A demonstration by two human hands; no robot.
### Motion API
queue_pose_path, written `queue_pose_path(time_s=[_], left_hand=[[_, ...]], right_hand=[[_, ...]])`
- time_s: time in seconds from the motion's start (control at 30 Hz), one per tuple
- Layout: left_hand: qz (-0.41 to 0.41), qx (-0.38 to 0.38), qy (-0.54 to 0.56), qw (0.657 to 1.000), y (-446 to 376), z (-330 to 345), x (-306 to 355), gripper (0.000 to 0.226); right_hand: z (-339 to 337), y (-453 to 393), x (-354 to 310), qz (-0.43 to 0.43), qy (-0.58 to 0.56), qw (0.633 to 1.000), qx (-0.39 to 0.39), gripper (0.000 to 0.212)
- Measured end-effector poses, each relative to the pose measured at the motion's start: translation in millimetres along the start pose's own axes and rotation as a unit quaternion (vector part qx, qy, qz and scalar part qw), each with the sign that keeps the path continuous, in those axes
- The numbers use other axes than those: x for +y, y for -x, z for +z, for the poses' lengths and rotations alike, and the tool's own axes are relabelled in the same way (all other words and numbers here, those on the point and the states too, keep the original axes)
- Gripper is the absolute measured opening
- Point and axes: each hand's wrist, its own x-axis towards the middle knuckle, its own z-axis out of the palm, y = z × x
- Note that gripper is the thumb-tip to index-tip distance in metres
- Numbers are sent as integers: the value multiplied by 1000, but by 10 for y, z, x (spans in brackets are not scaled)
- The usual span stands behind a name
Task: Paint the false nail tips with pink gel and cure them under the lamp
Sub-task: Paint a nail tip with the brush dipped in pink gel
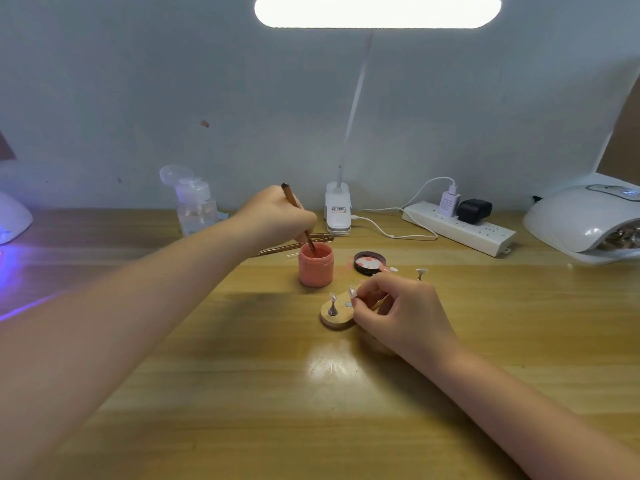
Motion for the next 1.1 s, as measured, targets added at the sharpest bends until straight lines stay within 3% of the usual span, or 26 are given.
queue_pose_path(time_s=[0.13,0.43,0.57,0.73,1.1], left_hand=[[-28,-42,-60,997,-55,124,42,20],[-48,-28,-62,997,-73,132,1,21],[-109,22,87,990,-79,26,-19,20],[-195,41,278,940,-26,-132,-267,23],[-208,25,428,879,155,-174,-454,20]], right_hand=[[-11,6,-6,-7,12,1000,4,3],[-26,10,-28,-25,34,999,-2,2],[-25,1,-34,-34,25,999,-7,2],[-10,-7,-2,-32,20,999,3,3],[6,-13,31,-26,18,999,8,4]])
